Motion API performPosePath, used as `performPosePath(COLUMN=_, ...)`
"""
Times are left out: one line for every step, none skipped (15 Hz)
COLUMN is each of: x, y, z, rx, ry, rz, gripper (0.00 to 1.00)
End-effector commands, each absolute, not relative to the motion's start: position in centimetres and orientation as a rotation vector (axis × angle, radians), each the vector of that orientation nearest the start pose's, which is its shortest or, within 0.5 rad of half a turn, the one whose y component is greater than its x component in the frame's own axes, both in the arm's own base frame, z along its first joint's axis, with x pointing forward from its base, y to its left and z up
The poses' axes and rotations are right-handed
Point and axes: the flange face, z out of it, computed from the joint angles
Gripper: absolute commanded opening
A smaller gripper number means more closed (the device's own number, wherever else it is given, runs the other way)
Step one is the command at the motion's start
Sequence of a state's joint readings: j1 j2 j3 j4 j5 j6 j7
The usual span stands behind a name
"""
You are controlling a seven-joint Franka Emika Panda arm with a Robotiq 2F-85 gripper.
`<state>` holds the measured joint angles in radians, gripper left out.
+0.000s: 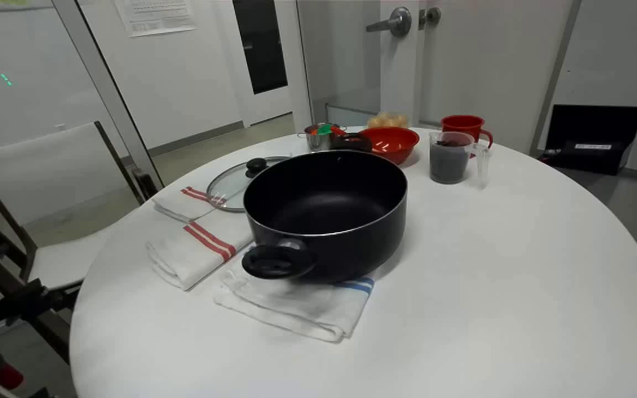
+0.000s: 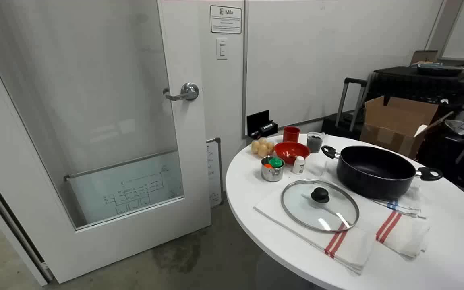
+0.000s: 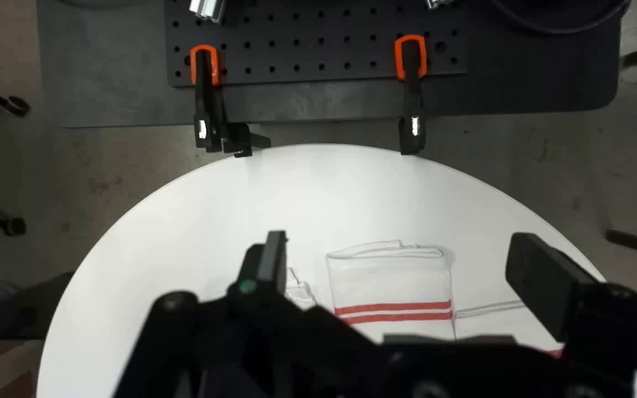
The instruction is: Put the lid on the black pot
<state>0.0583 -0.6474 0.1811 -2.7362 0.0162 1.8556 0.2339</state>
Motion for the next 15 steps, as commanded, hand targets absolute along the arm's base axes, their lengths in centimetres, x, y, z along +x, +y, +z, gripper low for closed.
performPosePath(x=30.3, y=7.0, z=39.0, rx=-3.265, ry=0.082, rz=0.354, gripper=1.00)
performPosePath(x=30.3, y=7.0, z=39.0, rx=-3.265, ry=0.082, rz=0.354, gripper=1.00)
performPosePath(x=30.3, y=7.0, z=39.0, rx=-3.265, ry=0.082, rz=0.354, gripper=1.00)
performPosePath(x=30.3, y=7.0, z=39.0, rx=-3.265, ry=0.082, rz=0.354, gripper=1.00)
performPosePath(x=30.3, y=7.0, z=39.0, rx=-3.265, ry=0.082, rz=0.354, gripper=1.00)
performPosePath(x=30.6, y=6.9, z=38.9, rx=-3.266, ry=0.070, rz=0.353, gripper=1.00)
performPosePath(x=30.9, y=6.7, z=38.8, rx=-3.269, ry=0.059, rz=0.352, gripper=1.00)
performPosePath(x=31.4, y=6.6, z=38.5, rx=-3.277, ry=0.007, rz=0.372, gripper=1.00)
performPosePath(x=31.8, y=6.4, z=38.2, rx=-3.289, ry=-0.021, rz=0.378, gripper=1.00)
performPosePath(x=32.4, y=6.2, z=37.6, rx=-3.290, ry=-0.070, rz=0.398, gripper=1.00)
performPosePath(x=33.0, y=6.1, z=37.1, rx=-3.306, ry=-0.128, rz=0.408, gripper=1.00)
performPosePath(x=33.9, y=6.0, z=36.5, rx=-3.304, ry=-0.187, rz=0.404, gripper=1.00)
performPosePath(x=34.5, y=5.9, z=36.0, rx=-3.311, ry=-0.233, rz=0.401, gripper=1.00)
performPosePath(x=35.7, y=5.9, z=35.3, rx=-3.307, ry=-0.297, rz=0.386, gripper=1.00)
performPosePath(x=36.5, y=6.0, z=34.8, rx=-3.309, ry=-0.349, rz=0.371, gripper=1.00)
